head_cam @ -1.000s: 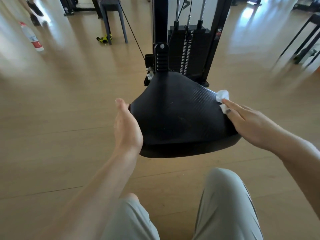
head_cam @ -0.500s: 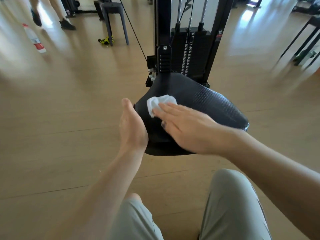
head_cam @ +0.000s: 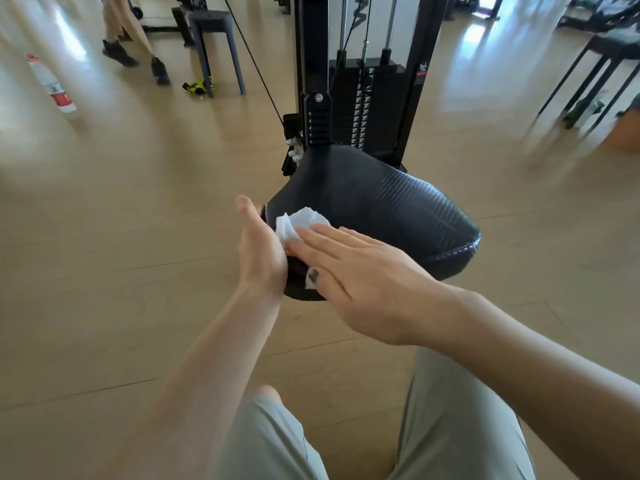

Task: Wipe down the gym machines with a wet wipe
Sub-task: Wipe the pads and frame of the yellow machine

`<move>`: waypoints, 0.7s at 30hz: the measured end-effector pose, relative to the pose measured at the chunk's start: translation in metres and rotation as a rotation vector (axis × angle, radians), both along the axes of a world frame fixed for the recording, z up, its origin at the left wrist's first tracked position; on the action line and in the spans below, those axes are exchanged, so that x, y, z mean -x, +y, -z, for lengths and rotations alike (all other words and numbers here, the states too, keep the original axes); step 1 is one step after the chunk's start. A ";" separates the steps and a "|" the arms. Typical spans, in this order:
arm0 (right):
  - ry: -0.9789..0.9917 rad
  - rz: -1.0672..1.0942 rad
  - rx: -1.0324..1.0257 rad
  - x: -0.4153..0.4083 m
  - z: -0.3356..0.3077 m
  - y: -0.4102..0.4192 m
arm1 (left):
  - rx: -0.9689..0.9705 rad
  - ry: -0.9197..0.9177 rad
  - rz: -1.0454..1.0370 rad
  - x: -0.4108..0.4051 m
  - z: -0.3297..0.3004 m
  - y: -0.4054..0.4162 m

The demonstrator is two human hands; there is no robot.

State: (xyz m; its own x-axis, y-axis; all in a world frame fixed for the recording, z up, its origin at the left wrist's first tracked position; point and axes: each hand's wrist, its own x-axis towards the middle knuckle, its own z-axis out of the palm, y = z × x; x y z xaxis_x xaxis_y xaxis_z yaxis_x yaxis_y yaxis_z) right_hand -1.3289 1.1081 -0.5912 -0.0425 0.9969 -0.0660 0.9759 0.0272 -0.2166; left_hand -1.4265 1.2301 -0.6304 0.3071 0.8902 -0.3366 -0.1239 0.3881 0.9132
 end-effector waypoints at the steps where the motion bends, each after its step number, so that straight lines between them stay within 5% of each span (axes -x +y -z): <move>1: -0.011 0.029 0.005 -0.012 -0.001 -0.011 | -0.040 0.022 -0.001 0.000 0.000 -0.001; 10: 0.098 0.606 0.095 -0.119 -0.008 -0.018 | -0.077 0.077 0.002 0.001 -0.003 -0.003; 16: 0.044 0.477 -0.271 -0.109 -0.008 0.013 | -0.145 0.158 -0.033 0.001 0.002 0.001; 18: 0.255 0.452 -0.360 -0.094 -0.013 0.018 | -0.142 0.164 -0.038 0.000 0.002 0.001; 21: 0.863 0.559 -0.339 -0.078 -0.025 0.032 | -0.124 0.154 -0.057 -0.002 0.002 0.001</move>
State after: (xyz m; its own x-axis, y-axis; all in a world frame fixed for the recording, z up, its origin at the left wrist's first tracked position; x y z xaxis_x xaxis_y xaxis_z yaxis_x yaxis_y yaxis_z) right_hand -1.2510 1.1405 -0.5662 0.5236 0.8505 0.0509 0.3905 -0.1865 -0.9015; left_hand -1.4247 1.2313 -0.6319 0.2086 0.9421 -0.2624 0.0028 0.2678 0.9635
